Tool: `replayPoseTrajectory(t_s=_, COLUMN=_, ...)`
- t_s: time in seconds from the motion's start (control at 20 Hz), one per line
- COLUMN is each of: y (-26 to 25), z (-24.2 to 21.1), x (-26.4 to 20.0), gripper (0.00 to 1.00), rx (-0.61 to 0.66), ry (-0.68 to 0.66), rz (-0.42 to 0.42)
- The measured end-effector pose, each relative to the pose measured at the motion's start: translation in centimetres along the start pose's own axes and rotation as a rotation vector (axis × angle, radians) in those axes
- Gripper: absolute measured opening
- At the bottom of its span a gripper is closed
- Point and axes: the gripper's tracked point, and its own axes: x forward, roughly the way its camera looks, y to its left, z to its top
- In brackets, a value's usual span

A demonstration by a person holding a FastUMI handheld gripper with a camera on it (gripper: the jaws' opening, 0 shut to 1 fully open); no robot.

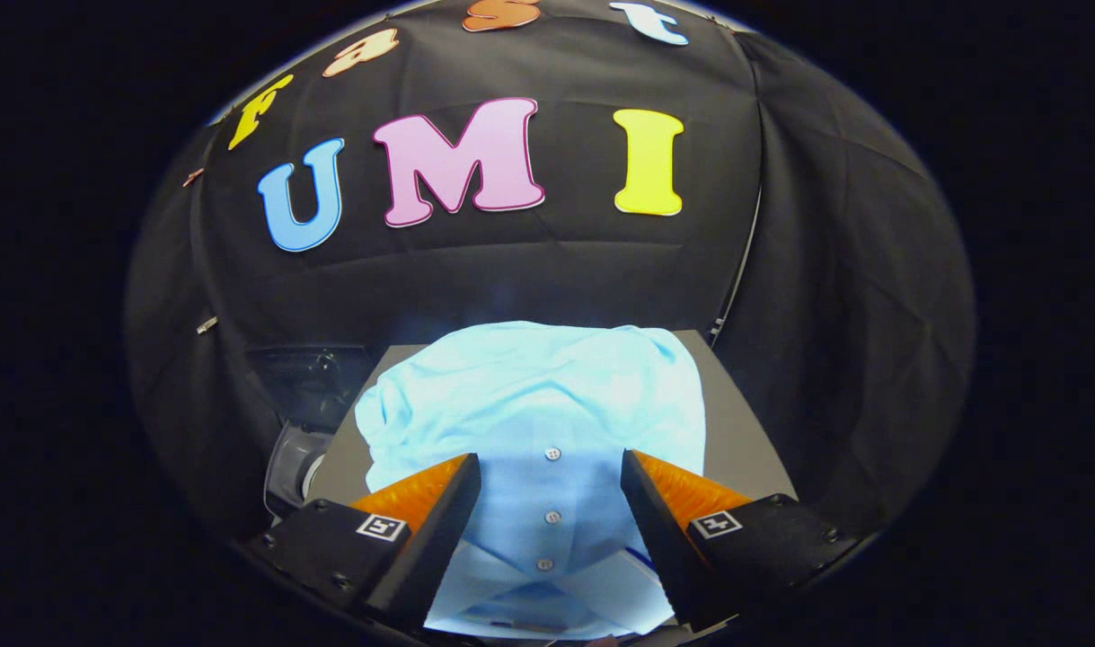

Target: Put the clothes into the washing machine and then close the washing machine lid.

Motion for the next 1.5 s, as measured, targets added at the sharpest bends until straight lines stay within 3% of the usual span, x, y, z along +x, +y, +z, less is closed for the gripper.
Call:
replayPoseTrajectory(t_s=0.15, y=0.3, z=-2.0, x=2.1, gripper=0.99, rx=-0.001, ry=0.089, rz=-0.009)
replayPoseTrajectory(t_s=0.4, y=1.5, z=-2.6, x=2.1, gripper=0.83, rx=-0.035, ry=0.136, rz=0.077)
replayPoseTrajectory(t_s=0.5, y=1.4, z=-1.8, x=1.7, gripper=0.27, rx=-0.047, ry=0.084, rz=0.106)
replayPoseTrajectory(t_s=0.6, y=1.5, z=-1.9, x=1.5, gripper=0.07, rx=0.061, ry=0.064, rz=0.114)
replayPoseTrajectory(t_s=0.75, y=3.2, z=-0.9, x=-1.7, gripper=0.07, rx=0.141, ry=0.023, rz=0.201)
replayPoseTrajectory(t_s=1.1, y=7.0, z=3.3, x=-11.0, gripper=0.07, rx=0.086, ry=-0.251, rz=0.193)
replayPoseTrajectory(t_s=1.5, y=20.4, z=4.5, x=-16.7, gripper=0.07, rx=0.104, ry=-0.417, rz=0.302)
